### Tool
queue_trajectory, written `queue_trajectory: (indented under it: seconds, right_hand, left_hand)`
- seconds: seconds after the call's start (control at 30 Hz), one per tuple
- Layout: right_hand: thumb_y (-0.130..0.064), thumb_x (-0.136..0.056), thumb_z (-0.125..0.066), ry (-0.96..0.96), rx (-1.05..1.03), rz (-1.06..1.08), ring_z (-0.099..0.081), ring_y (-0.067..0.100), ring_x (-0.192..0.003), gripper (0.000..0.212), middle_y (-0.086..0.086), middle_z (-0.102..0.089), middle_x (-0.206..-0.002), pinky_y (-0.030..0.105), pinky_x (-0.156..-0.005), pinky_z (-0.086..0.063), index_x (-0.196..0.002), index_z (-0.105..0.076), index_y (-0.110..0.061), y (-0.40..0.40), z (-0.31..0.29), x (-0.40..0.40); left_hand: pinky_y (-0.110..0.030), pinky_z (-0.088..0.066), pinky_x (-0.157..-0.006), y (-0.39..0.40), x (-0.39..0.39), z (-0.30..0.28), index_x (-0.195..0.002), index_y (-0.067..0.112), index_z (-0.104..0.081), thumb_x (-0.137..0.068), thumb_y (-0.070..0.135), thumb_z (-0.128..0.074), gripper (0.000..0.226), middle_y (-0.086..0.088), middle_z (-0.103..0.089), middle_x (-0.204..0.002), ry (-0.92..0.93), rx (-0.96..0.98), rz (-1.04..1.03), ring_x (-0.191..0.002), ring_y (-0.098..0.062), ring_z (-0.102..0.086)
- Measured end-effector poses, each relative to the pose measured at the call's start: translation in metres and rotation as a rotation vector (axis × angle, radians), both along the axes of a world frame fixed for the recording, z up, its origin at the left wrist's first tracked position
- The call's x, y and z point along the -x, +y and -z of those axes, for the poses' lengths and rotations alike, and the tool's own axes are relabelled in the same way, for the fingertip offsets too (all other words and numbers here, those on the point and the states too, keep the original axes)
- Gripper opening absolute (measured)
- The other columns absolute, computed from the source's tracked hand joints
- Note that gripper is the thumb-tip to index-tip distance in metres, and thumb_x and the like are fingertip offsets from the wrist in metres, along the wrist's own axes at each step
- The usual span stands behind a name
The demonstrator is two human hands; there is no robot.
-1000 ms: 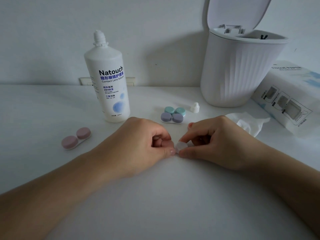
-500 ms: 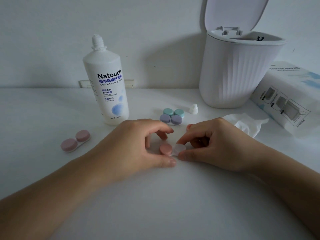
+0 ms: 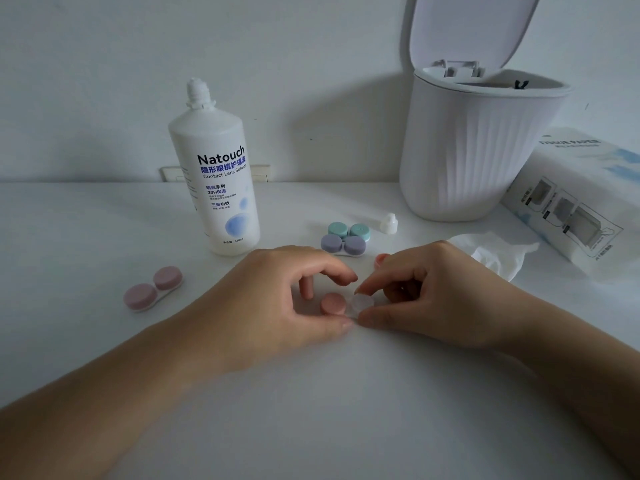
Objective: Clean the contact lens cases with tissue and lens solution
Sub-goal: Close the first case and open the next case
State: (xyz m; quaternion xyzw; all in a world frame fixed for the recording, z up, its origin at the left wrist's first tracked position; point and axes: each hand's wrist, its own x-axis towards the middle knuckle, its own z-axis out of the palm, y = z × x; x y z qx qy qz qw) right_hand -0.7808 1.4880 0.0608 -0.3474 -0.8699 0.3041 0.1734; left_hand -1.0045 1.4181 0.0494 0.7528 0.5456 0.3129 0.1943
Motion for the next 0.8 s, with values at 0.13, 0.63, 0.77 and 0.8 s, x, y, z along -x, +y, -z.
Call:
queue_trajectory:
  seconds: [0.13, 0.63, 0.77, 0.8]
  right_hand:
    - [-0.053, -0.074, -0.075, -0.004, -0.009, -0.01, -0.057, 0.021, -0.063, 0.023, -0.01, -0.051, -0.055, 0.046, -0.076, -0.054, -0.091, -0.078, -0.039, 0.0002, -0.0007, 0.0003]
    - [-0.047, -0.074, -0.081, -0.012, -0.023, -0.002, -0.044, 0.008, -0.053, 0.014, -0.005, -0.052, -0.059, 0.031, -0.057, -0.039, -0.086, -0.077, -0.04, -0.0017, -0.0028, -0.002]
    - [-0.046, -0.074, -0.08, -0.004, -0.005, -0.001, -0.05, 0.02, -0.059, 0.013, 0.0, -0.053, -0.061, 0.039, -0.061, -0.044, -0.085, -0.077, -0.041, -0.0025, -0.0038, -0.0004]
    - [-0.046, -0.074, -0.08, -0.003, -0.001, 0.0, -0.051, 0.021, -0.06, 0.013, -0.001, -0.053, -0.06, 0.04, -0.062, -0.045, -0.085, -0.077, -0.041, -0.0025, -0.0038, -0.0003]
  left_hand:
    - [-0.014, -0.043, -0.064, -0.001, 0.0008, 0.0011, -0.101, 0.039, -0.072, -0.081, 0.022, -0.08, 0.028, 0.024, -0.07, -0.094, -0.02, 0.004, 0.037, -0.073, -0.018, -0.056]
    - [-0.025, -0.045, -0.065, 0.0026, -0.0008, 0.0035, -0.115, 0.049, -0.06, -0.079, 0.036, -0.073, 0.041, 0.022, -0.069, -0.1, -0.036, -0.021, 0.049, -0.072, -0.022, -0.049]
    - [-0.027, -0.045, -0.069, 0.0022, -0.0002, -0.0004, -0.11, 0.049, -0.066, -0.073, 0.046, -0.079, 0.04, 0.022, -0.06, -0.099, -0.017, 0.011, 0.019, -0.076, -0.019, -0.051]
    - [-0.022, -0.044, -0.07, 0.002, 0.0008, -0.0016, -0.109, 0.05, -0.066, -0.072, 0.05, -0.077, 0.039, 0.024, -0.059, -0.1, 0.001, 0.019, 0.023, -0.079, -0.017, -0.052]
